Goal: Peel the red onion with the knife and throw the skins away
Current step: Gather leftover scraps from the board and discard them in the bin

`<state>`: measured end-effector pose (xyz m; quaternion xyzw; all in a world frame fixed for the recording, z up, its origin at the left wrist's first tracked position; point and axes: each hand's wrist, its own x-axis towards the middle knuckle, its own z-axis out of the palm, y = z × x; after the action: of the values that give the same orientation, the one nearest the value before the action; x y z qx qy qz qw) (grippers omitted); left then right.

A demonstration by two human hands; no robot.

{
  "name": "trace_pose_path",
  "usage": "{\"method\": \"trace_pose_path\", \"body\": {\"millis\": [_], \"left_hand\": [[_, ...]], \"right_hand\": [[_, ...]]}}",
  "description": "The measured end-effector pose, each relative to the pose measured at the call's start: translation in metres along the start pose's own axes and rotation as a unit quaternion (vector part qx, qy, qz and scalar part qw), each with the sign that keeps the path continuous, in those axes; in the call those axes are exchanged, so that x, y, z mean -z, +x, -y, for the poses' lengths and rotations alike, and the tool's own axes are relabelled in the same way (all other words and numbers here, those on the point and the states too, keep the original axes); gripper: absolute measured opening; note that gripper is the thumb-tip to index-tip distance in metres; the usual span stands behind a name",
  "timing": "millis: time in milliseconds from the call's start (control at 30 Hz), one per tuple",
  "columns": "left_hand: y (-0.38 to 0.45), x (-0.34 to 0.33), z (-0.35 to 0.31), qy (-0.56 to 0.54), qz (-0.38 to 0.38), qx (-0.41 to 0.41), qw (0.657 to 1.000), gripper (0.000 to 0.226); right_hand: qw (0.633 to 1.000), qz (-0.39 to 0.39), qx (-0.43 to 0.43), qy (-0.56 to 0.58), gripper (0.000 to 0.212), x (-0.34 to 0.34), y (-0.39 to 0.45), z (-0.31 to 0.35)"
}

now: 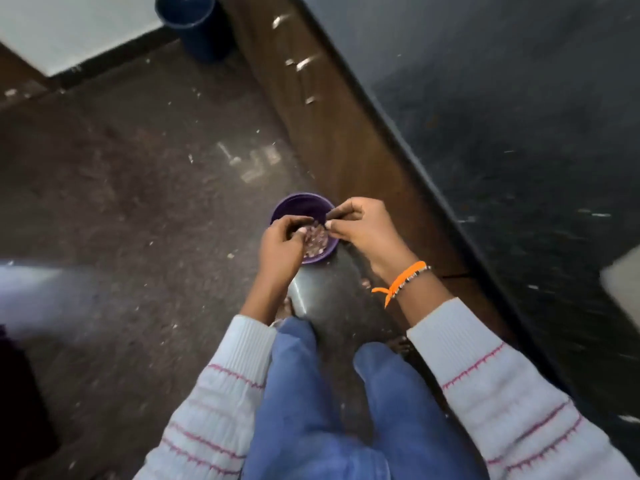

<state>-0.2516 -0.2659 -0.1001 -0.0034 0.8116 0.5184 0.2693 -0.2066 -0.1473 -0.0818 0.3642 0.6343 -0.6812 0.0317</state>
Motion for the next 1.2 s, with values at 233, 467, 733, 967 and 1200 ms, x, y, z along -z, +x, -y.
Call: {"method": "trace_pose_path", "body": {"millis": [233, 467, 733, 967, 1200], "left_hand": [[0.127, 0.007, 0.111, 0.077, 0.014, 0.071, 0.994, 0.025], [0.243, -0.018, 0.248, 0.164, 0.071, 0.092, 0.98, 0.029], [0.28, -0.041, 0.315, 0.196, 0.102, 0.09, 0.971, 0.033], [0.252, -0.036, 0.27, 0.129, 0.072, 0.062, 0.987, 0.029], [0.171, 0.001, 0.132, -0.026, 0.031, 0.017, 0.999, 0.02]], "right_hand": [[0.988, -0.073, -0.084, -0.108, 0.034, -0.074, 0.154, -0.121], [0.957, -0.127, -0.04, -0.259, 0.012, -0.113, 0.281, -0.254], [0.934, -0.145, -0.028, -0.325, 0.024, -0.114, 0.331, -0.32], [0.956, -0.162, 0.021, -0.242, 0.008, -0.106, 0.292, -0.265], [0.982, -0.181, 0.051, -0.025, 0.024, -0.084, 0.163, -0.13]]}}
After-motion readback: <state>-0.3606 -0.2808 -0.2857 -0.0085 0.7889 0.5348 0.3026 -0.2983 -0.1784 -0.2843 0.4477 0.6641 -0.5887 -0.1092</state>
